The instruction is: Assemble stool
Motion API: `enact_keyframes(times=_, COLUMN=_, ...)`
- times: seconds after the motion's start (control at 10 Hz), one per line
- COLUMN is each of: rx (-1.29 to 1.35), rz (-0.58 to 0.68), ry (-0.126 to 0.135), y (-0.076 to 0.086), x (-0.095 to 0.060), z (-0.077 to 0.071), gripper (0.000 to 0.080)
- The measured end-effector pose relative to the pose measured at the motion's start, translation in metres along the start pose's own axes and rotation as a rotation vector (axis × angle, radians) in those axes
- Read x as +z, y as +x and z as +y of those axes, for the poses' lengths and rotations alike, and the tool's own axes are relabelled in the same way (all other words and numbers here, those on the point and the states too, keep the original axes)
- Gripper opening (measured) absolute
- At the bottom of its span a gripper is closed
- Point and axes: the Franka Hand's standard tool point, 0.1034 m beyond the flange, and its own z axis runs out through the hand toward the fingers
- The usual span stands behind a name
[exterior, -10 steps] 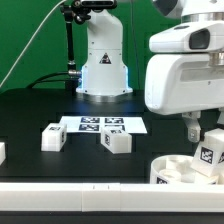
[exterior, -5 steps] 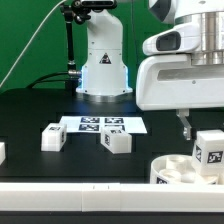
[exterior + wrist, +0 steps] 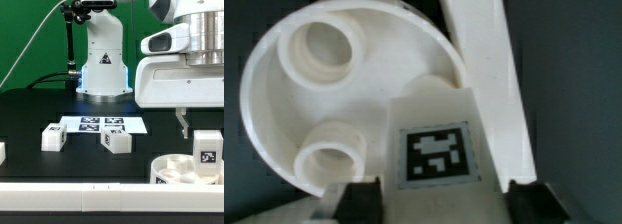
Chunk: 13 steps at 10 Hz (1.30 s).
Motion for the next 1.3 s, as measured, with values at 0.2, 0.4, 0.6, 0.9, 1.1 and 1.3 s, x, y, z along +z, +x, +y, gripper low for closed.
enact_keyframes(times=0.2, rx=0.08, rz=-0.002, ry=0.004, y=0.0003, x=-0.0001, z=0.0004, gripper=0.034)
enact_keyframes(times=0.4, rx=0.249, rz=-0.008, ry=0.012, y=0.0002, x=-0.0002, z=0.0004, gripper=0.034)
enact_keyframes(times=0.6, rx=0.446, rz=-0.02, ry=0.022, y=-0.0038, x=0.0003, z=-0.0018, gripper=0.034)
enact_keyframes(times=0.9, rx=0.76, rz=-0.033, ry=0.038, y=-0.0074, x=0.0008, z=-0.0079, gripper=0.034)
enact_keyframes(times=1.1, rx=0.935, rz=-0.053, ry=0.059, y=-0.0068, x=0.0007, z=-0.0081, gripper=0.034)
enact_keyframes(times=1.3, rx=1.122, rz=-0.081, ry=0.073, y=-0.0071, x=0.0008, z=-0.0082, gripper=0.034)
